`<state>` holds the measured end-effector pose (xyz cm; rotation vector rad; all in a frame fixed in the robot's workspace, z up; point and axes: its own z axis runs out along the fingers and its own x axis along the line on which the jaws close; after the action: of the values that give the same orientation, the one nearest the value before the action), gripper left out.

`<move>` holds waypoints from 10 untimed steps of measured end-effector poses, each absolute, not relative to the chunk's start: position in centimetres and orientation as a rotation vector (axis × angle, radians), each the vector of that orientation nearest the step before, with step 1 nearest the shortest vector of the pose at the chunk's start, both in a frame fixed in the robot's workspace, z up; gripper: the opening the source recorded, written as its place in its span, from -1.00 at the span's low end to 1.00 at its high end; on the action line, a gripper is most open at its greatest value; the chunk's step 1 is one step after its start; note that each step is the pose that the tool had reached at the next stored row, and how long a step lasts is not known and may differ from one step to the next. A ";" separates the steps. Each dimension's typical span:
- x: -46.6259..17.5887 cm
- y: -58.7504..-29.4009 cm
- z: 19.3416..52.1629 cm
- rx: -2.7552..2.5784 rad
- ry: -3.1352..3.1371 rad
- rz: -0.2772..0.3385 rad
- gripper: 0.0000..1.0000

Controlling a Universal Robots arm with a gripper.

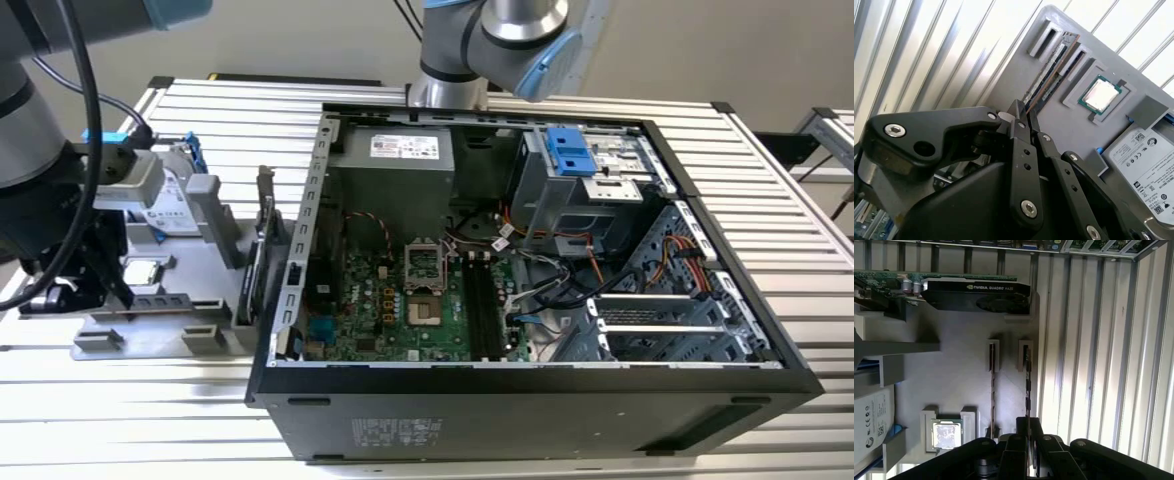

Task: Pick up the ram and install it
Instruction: 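Pick up the ram and move it above insertion slot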

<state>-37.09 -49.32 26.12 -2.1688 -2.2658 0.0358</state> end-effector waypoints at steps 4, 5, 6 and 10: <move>-37.1 -49.3 26.4 -2.169 -2.266 0.036 -1.00; -37.1 -49.3 26.4 -2.169 -2.266 0.036 -1.00; -37.1 -49.3 26.5 -2.169 -2.266 0.035 -1.00; -37.1 -49.3 26.7 -2.169 -2.266 0.036 -1.00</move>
<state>-37.11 -49.32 26.71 -2.1689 -2.2658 0.0359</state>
